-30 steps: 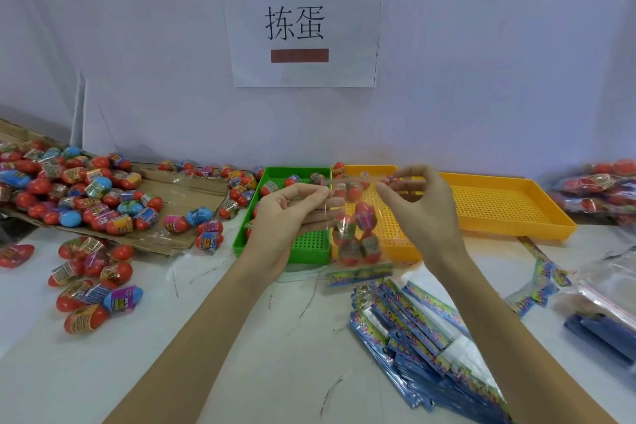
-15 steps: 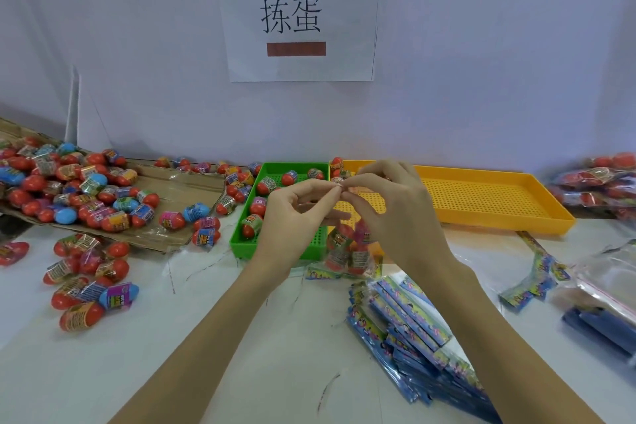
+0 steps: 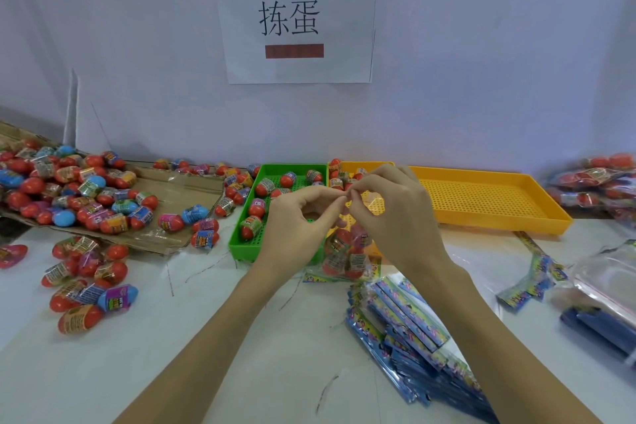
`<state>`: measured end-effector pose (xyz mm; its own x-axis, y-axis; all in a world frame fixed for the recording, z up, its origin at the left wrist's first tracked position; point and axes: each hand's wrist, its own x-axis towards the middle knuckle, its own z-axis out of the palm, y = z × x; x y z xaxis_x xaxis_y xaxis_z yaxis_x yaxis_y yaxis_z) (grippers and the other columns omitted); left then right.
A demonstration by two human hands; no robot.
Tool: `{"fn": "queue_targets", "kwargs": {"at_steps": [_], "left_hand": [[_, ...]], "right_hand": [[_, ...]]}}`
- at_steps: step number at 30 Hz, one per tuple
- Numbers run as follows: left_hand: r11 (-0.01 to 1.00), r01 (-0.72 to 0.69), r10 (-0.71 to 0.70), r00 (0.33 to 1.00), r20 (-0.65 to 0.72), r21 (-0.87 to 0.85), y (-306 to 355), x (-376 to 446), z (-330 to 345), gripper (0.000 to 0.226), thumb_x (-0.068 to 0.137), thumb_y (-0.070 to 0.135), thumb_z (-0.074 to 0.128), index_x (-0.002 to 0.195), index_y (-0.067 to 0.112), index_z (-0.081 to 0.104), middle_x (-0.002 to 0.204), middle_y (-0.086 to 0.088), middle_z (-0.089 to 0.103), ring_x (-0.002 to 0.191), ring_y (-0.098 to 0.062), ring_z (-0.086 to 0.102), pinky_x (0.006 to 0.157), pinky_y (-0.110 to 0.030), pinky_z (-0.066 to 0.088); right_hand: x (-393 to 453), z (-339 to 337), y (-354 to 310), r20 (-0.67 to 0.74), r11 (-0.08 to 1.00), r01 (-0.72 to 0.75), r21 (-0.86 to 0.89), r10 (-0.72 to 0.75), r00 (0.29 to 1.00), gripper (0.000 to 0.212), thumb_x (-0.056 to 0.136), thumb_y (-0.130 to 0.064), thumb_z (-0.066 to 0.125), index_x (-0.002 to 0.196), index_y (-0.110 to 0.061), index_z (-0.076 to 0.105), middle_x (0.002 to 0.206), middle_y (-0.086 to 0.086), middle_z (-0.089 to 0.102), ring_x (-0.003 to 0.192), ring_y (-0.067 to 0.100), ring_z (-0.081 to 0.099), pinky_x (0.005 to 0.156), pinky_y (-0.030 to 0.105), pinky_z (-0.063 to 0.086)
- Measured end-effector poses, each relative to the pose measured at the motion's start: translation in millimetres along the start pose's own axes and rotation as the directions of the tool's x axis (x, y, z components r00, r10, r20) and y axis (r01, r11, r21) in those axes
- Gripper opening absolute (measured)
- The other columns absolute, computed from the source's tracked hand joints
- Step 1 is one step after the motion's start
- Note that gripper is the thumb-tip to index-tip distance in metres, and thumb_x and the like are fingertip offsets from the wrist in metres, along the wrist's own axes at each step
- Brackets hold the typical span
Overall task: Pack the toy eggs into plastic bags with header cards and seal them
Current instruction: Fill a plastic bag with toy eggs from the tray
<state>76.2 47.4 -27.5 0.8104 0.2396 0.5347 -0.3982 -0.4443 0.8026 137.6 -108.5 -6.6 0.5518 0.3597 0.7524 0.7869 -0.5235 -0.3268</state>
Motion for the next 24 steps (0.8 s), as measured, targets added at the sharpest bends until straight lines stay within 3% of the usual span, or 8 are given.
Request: {"fn": "queue_targets", "kwargs": {"at_steps": [3, 5, 7, 12, 19, 24], "left_hand": [[1.000, -0.004, 0.004, 1.000, -0.004, 0.008, 0.3, -0.2, 0.0, 0.012, 0.097, 0.011, 0.072, 0.105, 0.018, 0.078, 0.082, 0.003, 0.079, 0.072, -0.010, 0.077, 0.072, -0.025, 0.063], [1.000, -0.010, 0.010, 1.000, -0.008, 0.019, 1.2, 0.4, 0.0, 0.012, 0.097, 0.010, 0.072, 0.105, 0.017, 0.078, 0.082, 0.004, 0.078, 0.073, -0.010, 0.076, 0.072, -0.026, 0.063], [0.999, -0.012, 0.012, 1.000, -0.007, 0.033, 1.3, 1.4, 0.0, 0.013, 0.098, 0.010, 0.071, 0.106, 0.017, 0.077, 0.083, 0.004, 0.078, 0.073, -0.010, 0.076, 0.072, -0.026, 0.063], [0.996, -0.013, 0.011, 1.000, 0.019, 0.083, 2.4, -0.5, 1.1, 0.012, 0.099, 0.010, 0.068, 0.108, 0.014, 0.076, 0.086, 0.001, 0.076, 0.072, -0.008, 0.074, 0.072, -0.026, 0.062], [0.993, 0.004, -0.006, 1.000, 0.021, 0.117, 1.6, -0.2, -2.2, 0.013, 0.099, 0.008, 0.068, 0.109, 0.013, 0.075, 0.089, -0.002, 0.076, 0.074, -0.011, 0.075, 0.075, -0.032, 0.064], [0.985, -0.036, 0.032, 0.999, 0.028, 0.170, 3.3, 1.2, -4.1, 0.014, 0.098, 0.008, 0.068, 0.107, 0.017, 0.075, 0.085, 0.001, 0.074, 0.074, -0.011, 0.073, 0.077, -0.032, 0.062]], "right_hand": [[-1.3, 2.0, -1.7, 0.018, 0.999, -0.039, 0.012, 0.039, 0.999, 0.008, 0.092, -0.014, 0.073, 0.095, -0.008, 0.079, 0.096, 0.004, 0.070, 0.094, 0.026, 0.061, 0.088, 0.030, 0.047], [-0.1, -0.1, -0.7, 0.067, 0.998, -0.036, 0.051, 0.033, 0.997, 0.010, 0.093, -0.014, 0.073, 0.098, -0.007, 0.079, 0.098, 0.004, 0.071, 0.097, 0.027, 0.062, 0.095, 0.018, 0.035], [2.0, -3.8, 2.7, 0.124, 0.996, -0.009, 0.087, -0.002, 0.992, 0.010, 0.094, -0.014, 0.074, 0.100, -0.008, 0.079, 0.100, 0.005, 0.071, 0.100, 0.028, 0.062, 0.095, 0.015, 0.030], [4.1, -6.5, 11.4, 0.139, 0.995, 0.102, 0.022, -0.104, 0.985, 0.009, 0.094, -0.011, 0.073, 0.099, -0.006, 0.079, 0.099, 0.007, 0.071, 0.098, 0.029, 0.062, 0.083, 0.040, 0.053], [3.3, -5.5, 11.3, 0.224, 0.992, 0.036, 0.121, -0.063, 0.972, 0.016, 0.093, -0.020, 0.076, 0.105, -0.010, 0.080, 0.104, 0.005, 0.069, 0.101, 0.024, 0.059, 0.084, 0.039, 0.052], [4.1, -6.8, 10.9, 0.167, 0.989, 0.048, 0.139, -0.071, 0.983, 0.011, 0.091, -0.011, 0.077, 0.100, -0.006, 0.081, 0.098, 0.007, 0.070, 0.091, 0.023, 0.058, 0.080, 0.042, 0.053]]}}
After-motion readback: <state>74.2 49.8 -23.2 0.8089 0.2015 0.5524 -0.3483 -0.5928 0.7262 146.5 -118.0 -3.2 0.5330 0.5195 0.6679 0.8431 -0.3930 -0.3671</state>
